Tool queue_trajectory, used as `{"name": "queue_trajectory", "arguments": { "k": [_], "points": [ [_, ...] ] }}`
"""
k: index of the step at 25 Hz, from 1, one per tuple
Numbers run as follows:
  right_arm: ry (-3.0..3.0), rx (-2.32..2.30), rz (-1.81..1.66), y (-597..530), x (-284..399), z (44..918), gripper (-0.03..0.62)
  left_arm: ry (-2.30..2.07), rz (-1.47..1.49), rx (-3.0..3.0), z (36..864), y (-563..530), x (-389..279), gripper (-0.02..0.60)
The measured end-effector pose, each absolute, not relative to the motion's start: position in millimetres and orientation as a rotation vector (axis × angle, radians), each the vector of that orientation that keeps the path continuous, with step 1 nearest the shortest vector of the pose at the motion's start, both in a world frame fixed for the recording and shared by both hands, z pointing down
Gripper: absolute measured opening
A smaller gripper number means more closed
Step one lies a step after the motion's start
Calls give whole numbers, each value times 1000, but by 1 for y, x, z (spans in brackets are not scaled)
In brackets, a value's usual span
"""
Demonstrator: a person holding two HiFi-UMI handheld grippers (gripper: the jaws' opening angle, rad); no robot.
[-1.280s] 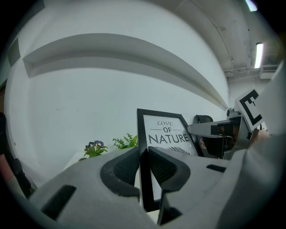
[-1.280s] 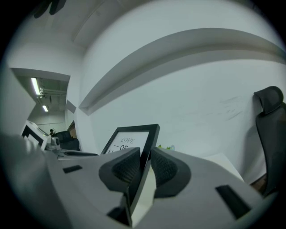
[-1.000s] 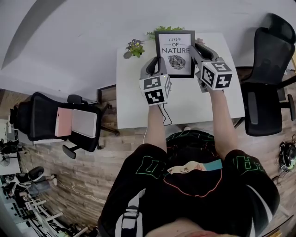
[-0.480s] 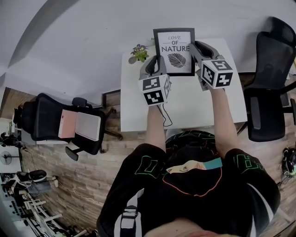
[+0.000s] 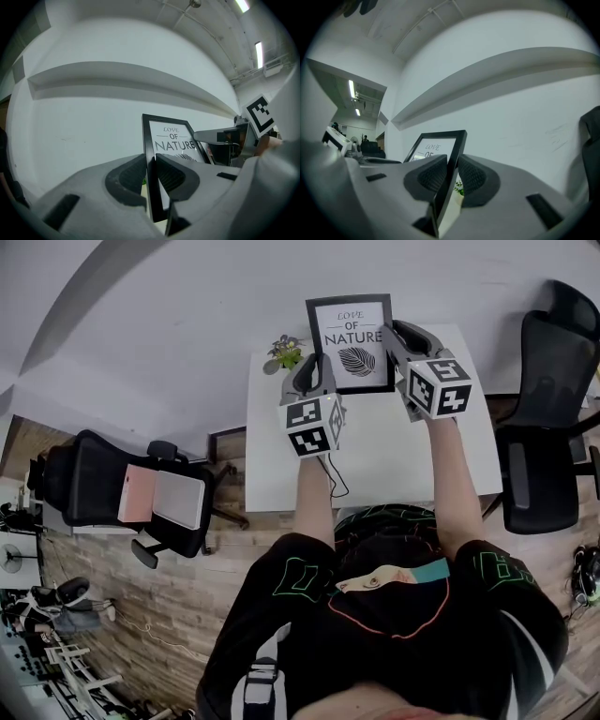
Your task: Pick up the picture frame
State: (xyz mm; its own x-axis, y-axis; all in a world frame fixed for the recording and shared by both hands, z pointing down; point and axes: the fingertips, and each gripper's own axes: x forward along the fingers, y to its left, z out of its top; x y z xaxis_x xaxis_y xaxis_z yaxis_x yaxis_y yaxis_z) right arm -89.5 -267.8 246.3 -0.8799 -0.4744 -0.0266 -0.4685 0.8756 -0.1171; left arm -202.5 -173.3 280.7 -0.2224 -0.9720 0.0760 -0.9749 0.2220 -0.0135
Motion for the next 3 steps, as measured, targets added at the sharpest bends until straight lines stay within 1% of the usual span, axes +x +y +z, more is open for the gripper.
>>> {"name": "queue_trajectory", "arguments": {
  "k": [3],
  "points": [
    [2989,-749,-154,-265,-93,246,81,-2422,88,1930,280,-169,-205,72]
  ]
}}
